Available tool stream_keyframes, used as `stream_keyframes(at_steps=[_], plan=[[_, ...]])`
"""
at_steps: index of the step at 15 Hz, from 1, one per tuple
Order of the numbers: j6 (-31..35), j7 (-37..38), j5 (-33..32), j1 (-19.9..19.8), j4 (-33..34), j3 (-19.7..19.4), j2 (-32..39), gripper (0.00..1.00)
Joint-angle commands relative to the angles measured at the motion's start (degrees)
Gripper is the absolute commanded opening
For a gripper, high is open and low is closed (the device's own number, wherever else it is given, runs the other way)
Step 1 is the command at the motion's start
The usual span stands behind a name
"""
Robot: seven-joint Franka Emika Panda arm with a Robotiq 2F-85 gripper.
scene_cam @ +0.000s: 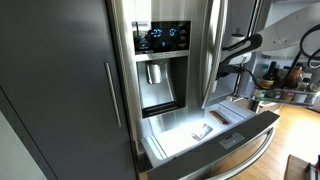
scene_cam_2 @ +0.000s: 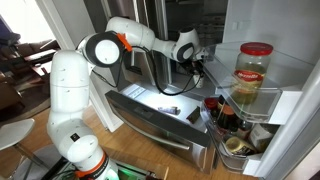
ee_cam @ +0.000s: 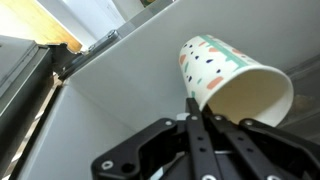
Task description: Take the candy bar out of the cup
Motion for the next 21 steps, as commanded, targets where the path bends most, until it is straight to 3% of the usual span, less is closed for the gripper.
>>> stream_keyframes(at_steps=[1, 2, 3, 5, 10, 13, 18, 21], plan=[[-5.0, -0.67, 3.51, -1.83, 4.6, 1.21, 3.27, 0.1], [-5.34, -0.4, 3.87, -1.89, 5.26, 1.18, 3.79, 0.06], [-5.12, -0.04, 3.67, -1.73, 5.62, 0.93, 4.26, 0.35], [-4.41, -0.29, 3.46, -1.63, 6.09, 0.94, 4.63, 0.41], [-6.53, 1.51, 0.23, 0.71, 5.72, -0.29, 2.25, 0.78], [-9.2, 4.32, -4.88, 3.64, 4.13, -2.23, -0.56, 0.99], [-16.78, 8.83, -18.14, 8.51, -1.13, -4.64, -8.88, 1.0], [-20.39, 8.46, -20.87, 8.77, -5.04, -3.33, -15.19, 1.0]])
